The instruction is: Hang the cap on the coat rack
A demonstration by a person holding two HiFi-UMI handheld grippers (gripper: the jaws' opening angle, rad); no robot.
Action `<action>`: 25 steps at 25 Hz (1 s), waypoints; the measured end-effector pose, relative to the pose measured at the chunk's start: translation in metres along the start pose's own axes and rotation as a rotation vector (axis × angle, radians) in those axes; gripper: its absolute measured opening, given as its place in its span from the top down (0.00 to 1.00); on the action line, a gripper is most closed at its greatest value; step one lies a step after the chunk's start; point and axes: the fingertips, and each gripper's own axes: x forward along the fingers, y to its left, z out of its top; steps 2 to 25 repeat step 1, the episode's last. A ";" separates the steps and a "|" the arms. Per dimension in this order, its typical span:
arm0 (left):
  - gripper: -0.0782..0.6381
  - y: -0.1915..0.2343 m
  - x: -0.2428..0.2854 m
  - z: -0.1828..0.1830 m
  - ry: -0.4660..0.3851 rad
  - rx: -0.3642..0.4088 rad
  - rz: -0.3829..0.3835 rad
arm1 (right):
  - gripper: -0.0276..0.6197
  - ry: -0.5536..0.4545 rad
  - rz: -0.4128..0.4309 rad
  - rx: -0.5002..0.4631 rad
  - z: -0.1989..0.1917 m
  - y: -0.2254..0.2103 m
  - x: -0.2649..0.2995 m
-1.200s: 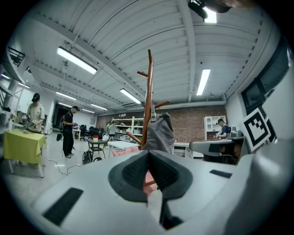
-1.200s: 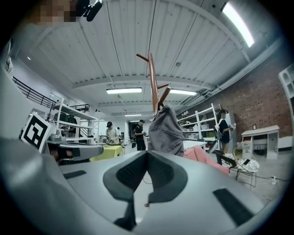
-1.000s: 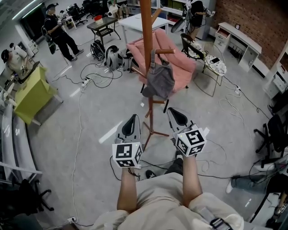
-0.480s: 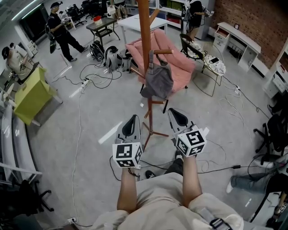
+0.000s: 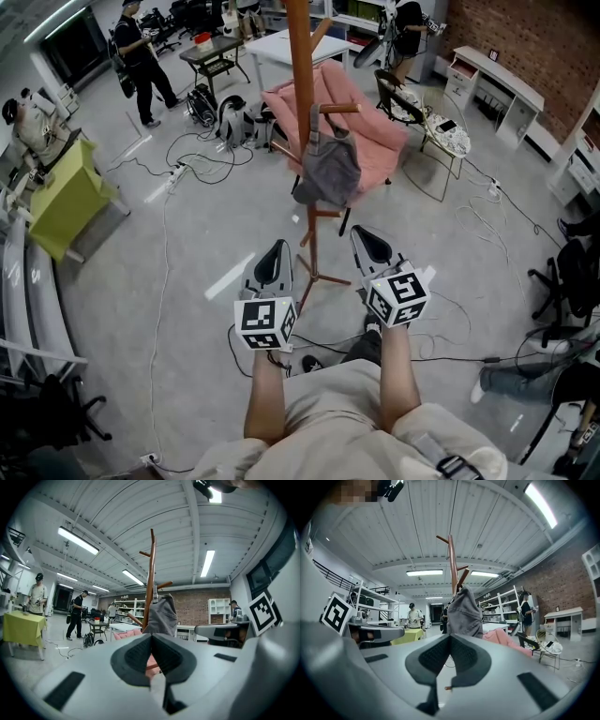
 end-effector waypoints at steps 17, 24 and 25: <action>0.88 0.000 0.000 0.000 0.001 -0.001 0.001 | 0.95 0.000 0.000 0.001 0.000 0.000 0.000; 0.88 0.000 0.000 0.000 0.001 -0.001 0.001 | 0.95 0.000 0.000 0.001 0.000 0.000 0.000; 0.88 0.000 0.000 0.000 0.001 -0.001 0.001 | 0.95 0.000 0.000 0.001 0.000 0.000 0.000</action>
